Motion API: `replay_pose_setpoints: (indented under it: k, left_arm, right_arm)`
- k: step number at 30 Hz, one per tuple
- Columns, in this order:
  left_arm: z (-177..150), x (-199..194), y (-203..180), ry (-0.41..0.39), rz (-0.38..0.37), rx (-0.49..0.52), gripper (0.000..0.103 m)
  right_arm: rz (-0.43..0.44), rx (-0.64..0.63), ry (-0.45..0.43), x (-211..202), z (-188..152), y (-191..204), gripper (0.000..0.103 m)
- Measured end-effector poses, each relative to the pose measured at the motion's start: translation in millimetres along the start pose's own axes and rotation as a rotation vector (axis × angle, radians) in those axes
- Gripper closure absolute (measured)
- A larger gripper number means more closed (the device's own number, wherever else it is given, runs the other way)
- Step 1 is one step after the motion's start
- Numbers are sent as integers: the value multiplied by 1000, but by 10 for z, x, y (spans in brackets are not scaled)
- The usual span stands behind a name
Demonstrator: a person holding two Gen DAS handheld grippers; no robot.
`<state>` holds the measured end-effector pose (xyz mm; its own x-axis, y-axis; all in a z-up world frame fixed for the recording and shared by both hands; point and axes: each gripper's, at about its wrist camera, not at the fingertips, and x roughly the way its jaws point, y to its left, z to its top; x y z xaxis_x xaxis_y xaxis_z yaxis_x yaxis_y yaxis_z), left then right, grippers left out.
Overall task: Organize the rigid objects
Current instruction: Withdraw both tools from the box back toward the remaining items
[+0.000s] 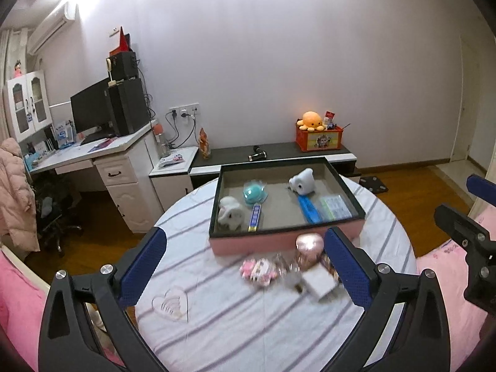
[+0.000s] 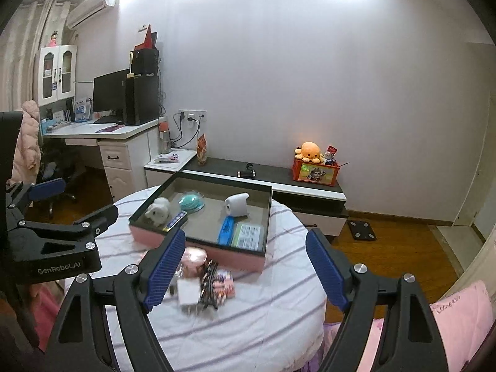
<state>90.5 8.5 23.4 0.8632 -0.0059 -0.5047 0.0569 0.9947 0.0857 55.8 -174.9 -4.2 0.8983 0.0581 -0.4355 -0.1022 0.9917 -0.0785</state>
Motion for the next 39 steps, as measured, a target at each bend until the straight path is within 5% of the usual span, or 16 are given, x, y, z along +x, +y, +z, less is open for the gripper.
replay_pose_setpoints:
  k: [6, 18, 39]
  left_arm:
    - [-278, -134, 49, 17, -16, -13, 0]
    - [-349, -243, 35, 18, -11, -19, 0]
    - [-440, 758, 17, 235, -22, 4, 0]
  right_arm:
    - [-15, 13, -1, -215, -318, 52, 21]
    - [-5, 17, -17, -326, -399, 76, 18]
    - [35, 72, 229, 729, -450, 22, 17]
